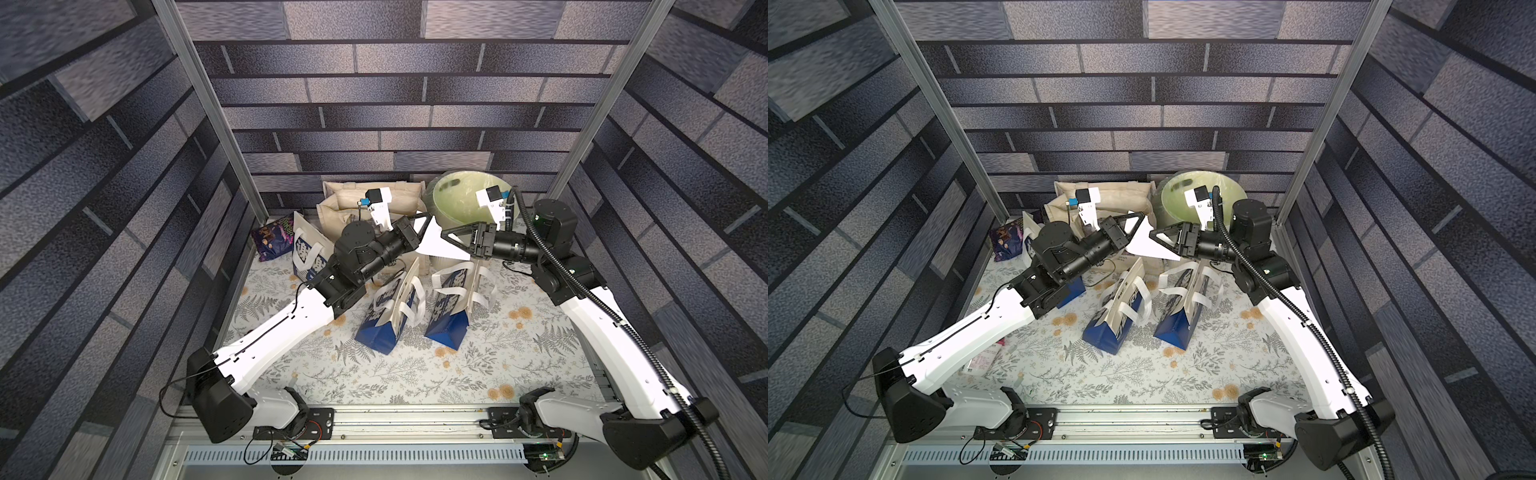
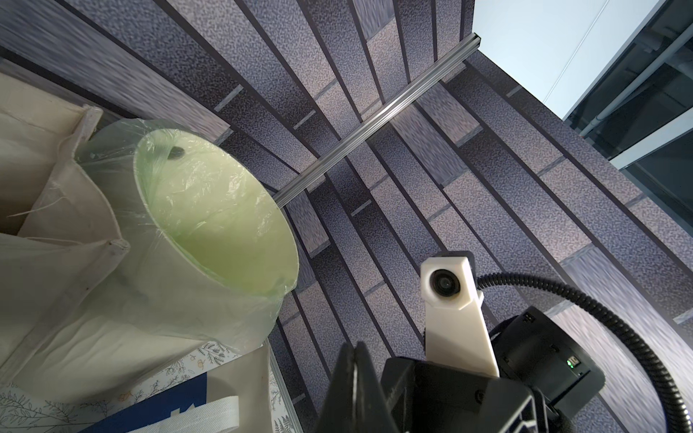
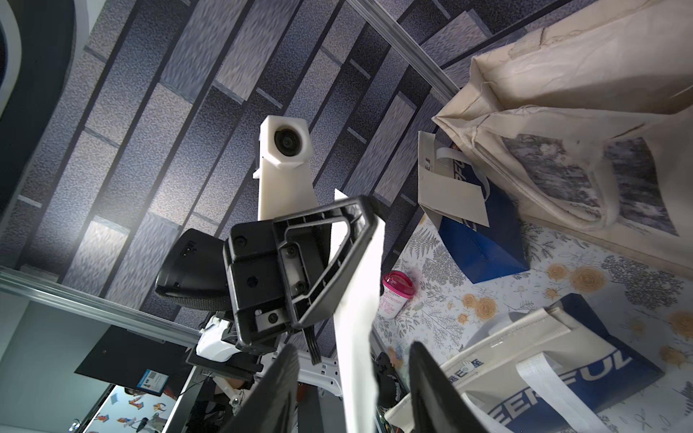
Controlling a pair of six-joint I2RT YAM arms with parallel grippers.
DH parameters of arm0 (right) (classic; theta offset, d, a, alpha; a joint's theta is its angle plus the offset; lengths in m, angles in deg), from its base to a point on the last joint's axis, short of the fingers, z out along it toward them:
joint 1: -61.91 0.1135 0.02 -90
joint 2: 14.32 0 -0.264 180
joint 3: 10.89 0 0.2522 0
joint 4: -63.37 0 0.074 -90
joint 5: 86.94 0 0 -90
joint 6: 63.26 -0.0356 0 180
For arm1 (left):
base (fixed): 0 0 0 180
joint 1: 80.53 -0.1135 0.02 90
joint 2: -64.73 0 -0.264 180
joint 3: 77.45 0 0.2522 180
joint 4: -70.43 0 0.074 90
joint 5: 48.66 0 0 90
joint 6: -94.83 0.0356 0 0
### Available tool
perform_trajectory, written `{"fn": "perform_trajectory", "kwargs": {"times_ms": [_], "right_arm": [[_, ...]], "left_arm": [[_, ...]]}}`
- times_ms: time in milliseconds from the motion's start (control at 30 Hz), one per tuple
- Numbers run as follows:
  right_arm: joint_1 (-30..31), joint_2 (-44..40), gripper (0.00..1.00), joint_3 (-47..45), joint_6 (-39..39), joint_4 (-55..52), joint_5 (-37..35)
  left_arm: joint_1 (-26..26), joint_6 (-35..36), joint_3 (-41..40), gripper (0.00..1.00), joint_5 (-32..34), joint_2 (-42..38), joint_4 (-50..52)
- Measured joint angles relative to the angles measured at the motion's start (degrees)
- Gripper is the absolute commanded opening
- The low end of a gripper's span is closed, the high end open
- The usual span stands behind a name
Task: Shred takeout receipts and throw away
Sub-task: Shred the takeout receipt.
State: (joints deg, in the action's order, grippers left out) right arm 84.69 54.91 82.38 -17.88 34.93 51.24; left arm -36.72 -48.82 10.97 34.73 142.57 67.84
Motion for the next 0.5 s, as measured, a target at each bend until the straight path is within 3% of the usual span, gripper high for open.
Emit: {"fn": "perform_trajectory", "kwargs": {"times_ms": [200, 267, 400, 500], "right_arm": [[0.2, 0.1, 0.00, -0.7, -1.0, 1.3, -0.2], [0.3, 0.1, 0.00, -0.7, -0.5, 1.2, -0.3], [0.2, 0.3, 0.00, -0.2, 1.0, -0.4, -0.3], [0.2, 1.1, 0.00, 2.3, 5.3, -4.4, -0.2]], "left_arm": [[0.4, 0.0, 0.0, 0.00, 0.9, 0.5, 0.0], [0.4, 0.0, 0.0, 0.02, 1.0, 0.5, 0.1], [0.0, 0.3, 0.1, 0.33, 0.8, 0.5, 1.1], [-2.1, 1.8, 2.2, 0.58, -3.0, 0.5, 6.1]]}}
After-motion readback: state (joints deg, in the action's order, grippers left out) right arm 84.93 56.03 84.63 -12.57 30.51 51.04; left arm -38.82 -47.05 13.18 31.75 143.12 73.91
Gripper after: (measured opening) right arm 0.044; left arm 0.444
